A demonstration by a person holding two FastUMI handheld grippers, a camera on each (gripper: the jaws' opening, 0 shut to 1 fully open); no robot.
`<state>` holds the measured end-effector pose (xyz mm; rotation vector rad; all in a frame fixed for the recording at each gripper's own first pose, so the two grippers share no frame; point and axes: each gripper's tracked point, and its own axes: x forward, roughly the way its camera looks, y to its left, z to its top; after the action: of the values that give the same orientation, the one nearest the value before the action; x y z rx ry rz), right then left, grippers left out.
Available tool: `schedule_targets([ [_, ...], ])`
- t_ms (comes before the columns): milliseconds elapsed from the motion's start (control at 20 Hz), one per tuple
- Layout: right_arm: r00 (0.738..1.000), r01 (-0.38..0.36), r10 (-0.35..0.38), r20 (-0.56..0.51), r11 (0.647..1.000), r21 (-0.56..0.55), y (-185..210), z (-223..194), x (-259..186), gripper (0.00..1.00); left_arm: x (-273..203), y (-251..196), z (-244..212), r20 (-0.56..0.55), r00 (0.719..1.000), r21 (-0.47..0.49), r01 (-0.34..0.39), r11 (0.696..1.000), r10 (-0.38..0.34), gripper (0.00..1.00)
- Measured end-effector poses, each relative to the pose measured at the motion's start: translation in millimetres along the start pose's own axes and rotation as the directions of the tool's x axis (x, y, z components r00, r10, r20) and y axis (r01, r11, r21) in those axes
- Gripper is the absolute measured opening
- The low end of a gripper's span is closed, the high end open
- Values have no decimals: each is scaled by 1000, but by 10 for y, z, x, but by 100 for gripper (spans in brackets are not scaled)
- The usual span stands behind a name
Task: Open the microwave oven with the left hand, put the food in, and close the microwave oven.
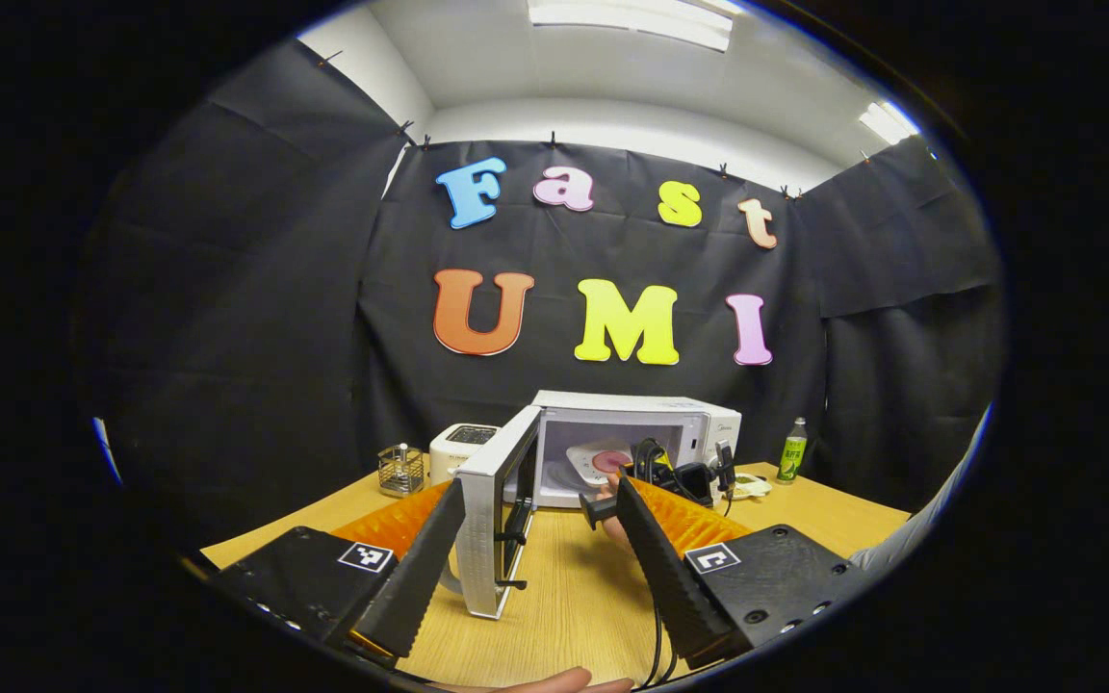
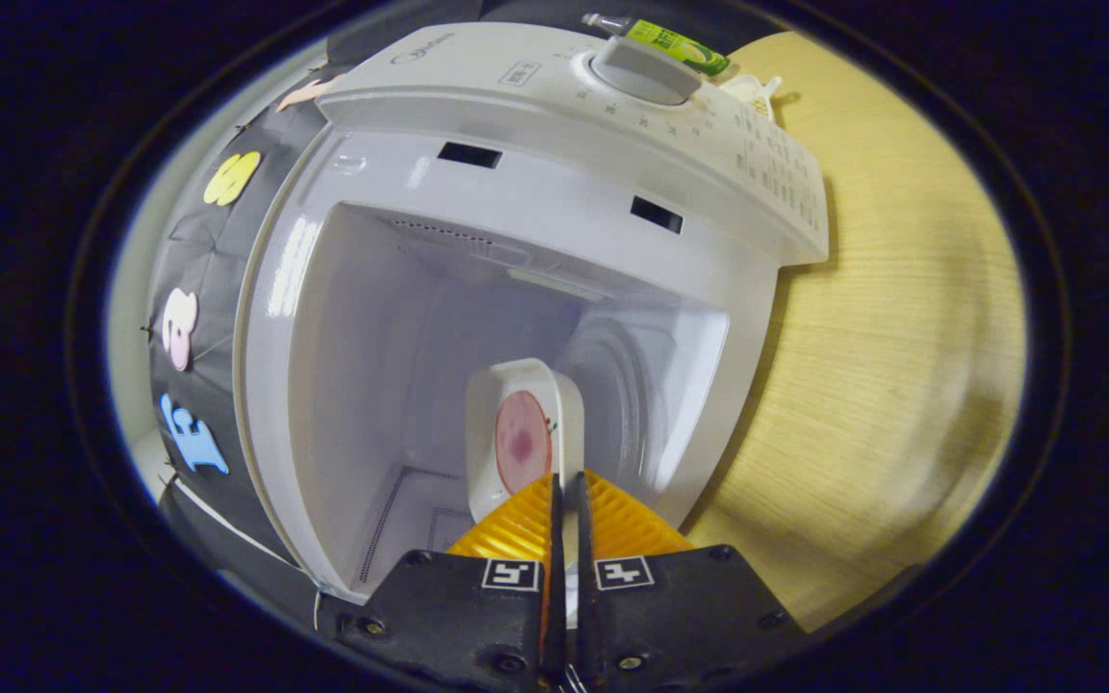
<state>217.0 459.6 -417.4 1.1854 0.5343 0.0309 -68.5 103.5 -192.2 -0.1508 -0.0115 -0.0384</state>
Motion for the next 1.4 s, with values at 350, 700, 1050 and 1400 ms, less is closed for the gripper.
schedule_targets([
  [350,995,0,13,94,991,-134,11,18,111,5,60,51,-104,-7,1000,-7,-1,1000,1,94],
  [700,944,63,122,306,846,-529,196,413,-75,38,39,217,6,27,999,7,-32,999,32,94],
  [1050,882,40,371,291,556,-830,786,272,-505,84,74,671,-95,-12,991,69,-132,989,133,94],
  [1400,942,-10,321,92,302,-953,607,91,-1002,92,138,1144,-322,-50,983,62,-175,983,178,94],
])
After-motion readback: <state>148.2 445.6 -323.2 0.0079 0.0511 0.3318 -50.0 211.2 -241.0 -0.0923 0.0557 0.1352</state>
